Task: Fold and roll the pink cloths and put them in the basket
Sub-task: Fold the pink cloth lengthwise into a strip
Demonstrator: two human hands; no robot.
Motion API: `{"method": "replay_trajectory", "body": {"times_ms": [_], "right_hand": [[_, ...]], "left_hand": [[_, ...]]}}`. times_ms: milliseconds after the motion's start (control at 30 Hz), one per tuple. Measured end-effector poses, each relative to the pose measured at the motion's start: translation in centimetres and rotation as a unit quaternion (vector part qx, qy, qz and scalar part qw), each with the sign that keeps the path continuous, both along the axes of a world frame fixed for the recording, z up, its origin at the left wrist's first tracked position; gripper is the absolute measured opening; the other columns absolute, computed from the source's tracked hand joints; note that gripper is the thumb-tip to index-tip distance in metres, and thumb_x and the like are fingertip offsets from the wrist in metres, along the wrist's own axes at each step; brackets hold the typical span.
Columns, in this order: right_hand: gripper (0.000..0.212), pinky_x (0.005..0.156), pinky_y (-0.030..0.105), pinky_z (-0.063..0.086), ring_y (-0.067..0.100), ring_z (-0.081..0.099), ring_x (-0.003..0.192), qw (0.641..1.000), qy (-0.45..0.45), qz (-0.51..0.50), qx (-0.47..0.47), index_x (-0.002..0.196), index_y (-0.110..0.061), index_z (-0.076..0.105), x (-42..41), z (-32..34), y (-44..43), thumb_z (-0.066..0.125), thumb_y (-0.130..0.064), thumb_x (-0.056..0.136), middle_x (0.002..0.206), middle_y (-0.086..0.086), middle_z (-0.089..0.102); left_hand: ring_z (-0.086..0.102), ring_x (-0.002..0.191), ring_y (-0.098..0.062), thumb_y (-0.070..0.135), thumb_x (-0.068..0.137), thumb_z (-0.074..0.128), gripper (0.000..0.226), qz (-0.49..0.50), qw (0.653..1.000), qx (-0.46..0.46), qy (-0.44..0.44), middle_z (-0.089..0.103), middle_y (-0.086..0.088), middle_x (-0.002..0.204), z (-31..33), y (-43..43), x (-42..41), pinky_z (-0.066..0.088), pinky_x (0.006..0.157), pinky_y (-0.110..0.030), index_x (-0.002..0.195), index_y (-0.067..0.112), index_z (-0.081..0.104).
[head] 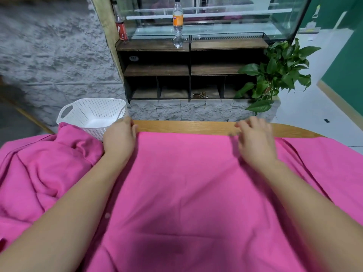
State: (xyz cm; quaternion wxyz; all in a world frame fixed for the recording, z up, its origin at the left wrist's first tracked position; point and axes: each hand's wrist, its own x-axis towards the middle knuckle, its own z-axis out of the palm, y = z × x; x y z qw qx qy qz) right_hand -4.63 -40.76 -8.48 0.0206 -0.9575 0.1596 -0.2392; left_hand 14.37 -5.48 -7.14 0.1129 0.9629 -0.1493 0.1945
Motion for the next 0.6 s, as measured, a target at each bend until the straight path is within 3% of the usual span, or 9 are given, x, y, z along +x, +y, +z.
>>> {"method": "replay_trajectory", "body": {"times_ms": [167,333,467,600], "right_hand": [[0.015,0.081,0.042,0.047,0.034,0.059,0.099,0.984,-0.011,0.114,0.134,0.109,-0.018,0.066,3.4,0.6,11.3,0.063,-0.019,0.094,0.102,0.007,0.062],[0.012,0.076,0.042,0.049,0.033,0.061,0.099,0.965,-0.007,0.199,0.169,0.106,-0.016,0.064,5.3,0.2,19.8,0.06,-0.023,0.097,0.1,0.008,0.065],[0.014,0.074,0.041,0.047,0.032,0.06,0.097,0.96,0.005,0.209,0.187,0.104,-0.018,0.061,7.0,-1.0,22.8,0.059,-0.031,0.098,0.098,0.006,0.064],[0.011,0.07,0.039,0.04,0.028,0.058,0.091,0.955,0.006,0.203,0.214,0.094,-0.022,0.057,9.3,-1.8,23.7,0.062,-0.032,0.096,0.091,0.001,0.063]], "left_hand": [[0.068,0.094,-0.037,0.028,0.093,0.069,0.007,-0.06,0.993,0.008,0.098,0.075,-0.011,0.092,4.0,0.9,-0.2,0.054,0.077,-0.041,0.093,0.021,0.071],[0.068,0.085,-0.03,0.019,0.09,0.067,0.006,-0.159,0.975,0.072,0.136,0.075,-0.002,0.084,6.1,2.2,-0.8,0.056,0.076,-0.039,0.091,0.024,0.071],[0.069,0.086,-0.028,0.018,0.088,0.066,0.013,-0.19,0.963,0.102,0.162,0.075,0.0,0.086,4.2,4.1,-1.5,0.056,0.076,-0.039,0.095,0.028,0.07],[0.069,0.086,-0.027,0.016,0.085,0.07,0.016,-0.2,0.966,0.056,0.155,0.076,0.002,0.088,2.2,4.8,-1.4,0.053,0.074,-0.036,0.097,0.026,0.072]]}}
